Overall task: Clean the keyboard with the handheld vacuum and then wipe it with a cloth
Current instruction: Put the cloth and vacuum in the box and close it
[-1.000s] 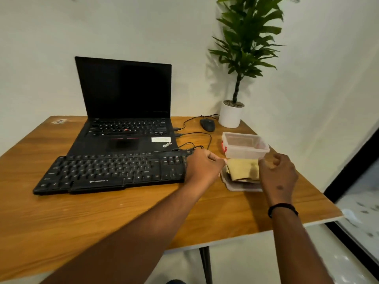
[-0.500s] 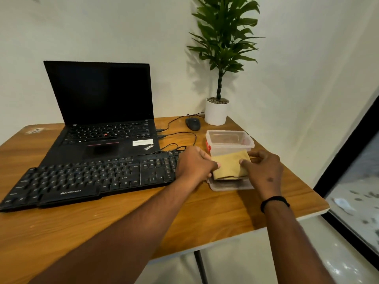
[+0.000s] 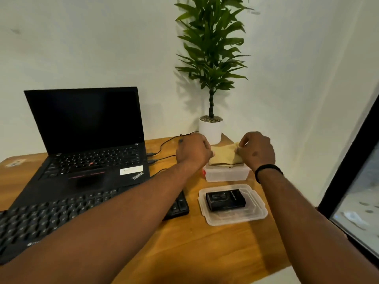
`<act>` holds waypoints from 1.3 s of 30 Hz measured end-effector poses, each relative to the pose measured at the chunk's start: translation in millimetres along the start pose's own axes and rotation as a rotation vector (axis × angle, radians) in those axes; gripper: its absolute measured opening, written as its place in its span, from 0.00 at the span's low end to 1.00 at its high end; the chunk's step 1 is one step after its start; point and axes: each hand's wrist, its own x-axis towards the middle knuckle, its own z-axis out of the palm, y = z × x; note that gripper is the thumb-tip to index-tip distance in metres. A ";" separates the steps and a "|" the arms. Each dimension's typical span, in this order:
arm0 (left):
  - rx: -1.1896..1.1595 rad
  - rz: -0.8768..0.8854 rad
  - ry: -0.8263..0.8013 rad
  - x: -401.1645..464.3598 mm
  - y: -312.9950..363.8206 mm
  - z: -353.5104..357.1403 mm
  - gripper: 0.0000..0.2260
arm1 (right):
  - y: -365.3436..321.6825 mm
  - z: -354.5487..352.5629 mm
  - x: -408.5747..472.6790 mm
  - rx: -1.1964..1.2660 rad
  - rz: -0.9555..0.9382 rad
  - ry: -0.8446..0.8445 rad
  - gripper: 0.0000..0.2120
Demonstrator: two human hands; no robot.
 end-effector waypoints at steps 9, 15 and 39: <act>0.522 0.212 -0.148 20.8 -7.8 36.9 0.09 | 4.3 34.8 25.0 -0.506 -0.090 -0.234 0.11; 0.640 0.297 -0.169 21.0 -6.5 39.0 0.07 | 4.8 42.9 22.7 -0.675 -0.134 -0.278 0.13; 0.268 0.292 -0.508 -73.3 -25.8 -14.1 0.23 | 6.1 -21.8 -85.0 -0.231 -0.350 -0.680 0.24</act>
